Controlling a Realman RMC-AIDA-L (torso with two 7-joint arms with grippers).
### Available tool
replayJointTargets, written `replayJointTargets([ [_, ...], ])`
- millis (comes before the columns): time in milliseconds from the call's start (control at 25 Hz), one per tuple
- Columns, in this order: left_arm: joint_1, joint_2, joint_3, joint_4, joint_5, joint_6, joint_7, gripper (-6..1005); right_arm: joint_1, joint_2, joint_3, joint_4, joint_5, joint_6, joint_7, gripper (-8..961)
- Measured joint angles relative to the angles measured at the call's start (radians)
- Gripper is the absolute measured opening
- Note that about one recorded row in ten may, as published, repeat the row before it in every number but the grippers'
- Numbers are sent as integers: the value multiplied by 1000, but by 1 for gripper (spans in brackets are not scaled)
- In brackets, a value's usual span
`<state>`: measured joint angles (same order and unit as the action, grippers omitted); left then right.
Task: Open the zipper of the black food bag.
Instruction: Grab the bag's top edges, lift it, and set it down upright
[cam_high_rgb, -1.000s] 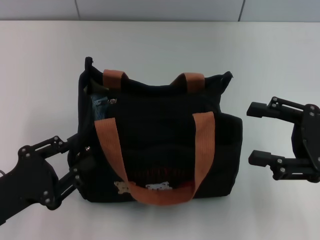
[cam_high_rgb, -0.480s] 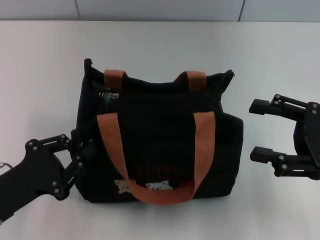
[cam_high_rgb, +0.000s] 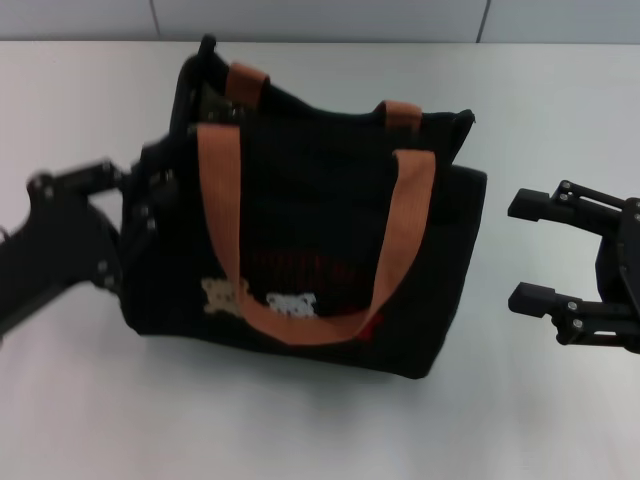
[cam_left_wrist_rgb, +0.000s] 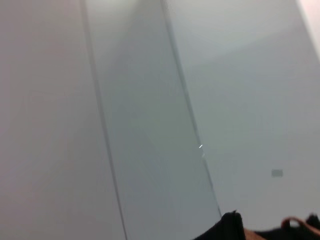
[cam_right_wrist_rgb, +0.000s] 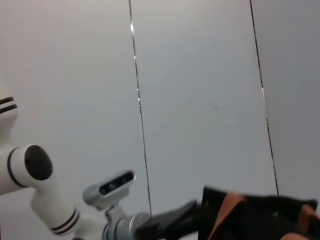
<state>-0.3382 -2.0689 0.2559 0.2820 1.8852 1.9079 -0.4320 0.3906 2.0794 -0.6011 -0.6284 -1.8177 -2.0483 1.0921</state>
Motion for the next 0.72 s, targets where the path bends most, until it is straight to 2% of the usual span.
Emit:
replayJointTargets([
  [40,-22,0,0,26,-10,18,7,196,0,0,0,0,0,0,0,813],
  [160,-22,0,0,26,-10,18,7,196,4,1,0,18,0,0,2,812],
  [240,-111,0,30,185,-104,97,4,196,7,1,0,31,0,3,2,812],
  [320,-123,0,50,217,-132,101,0,195,13,1,-2,43,0,8,2,812],
  [360,-139,0,141,290,-206,101,19,194,16,1,-2,50,0,10,2,812],
  [480,-143,-1,183,315,-238,101,46,193,28,0,6,83,0,22,2,811],
  [600,-142,-2,385,382,-378,96,268,192,41,1,36,147,55,59,-4,811],
  [680,-142,-2,385,382,-378,96,268,191,42,1,40,171,87,77,-5,811],
  [720,-143,-2,421,387,-386,90,290,191,42,1,40,183,104,91,-5,811],
])
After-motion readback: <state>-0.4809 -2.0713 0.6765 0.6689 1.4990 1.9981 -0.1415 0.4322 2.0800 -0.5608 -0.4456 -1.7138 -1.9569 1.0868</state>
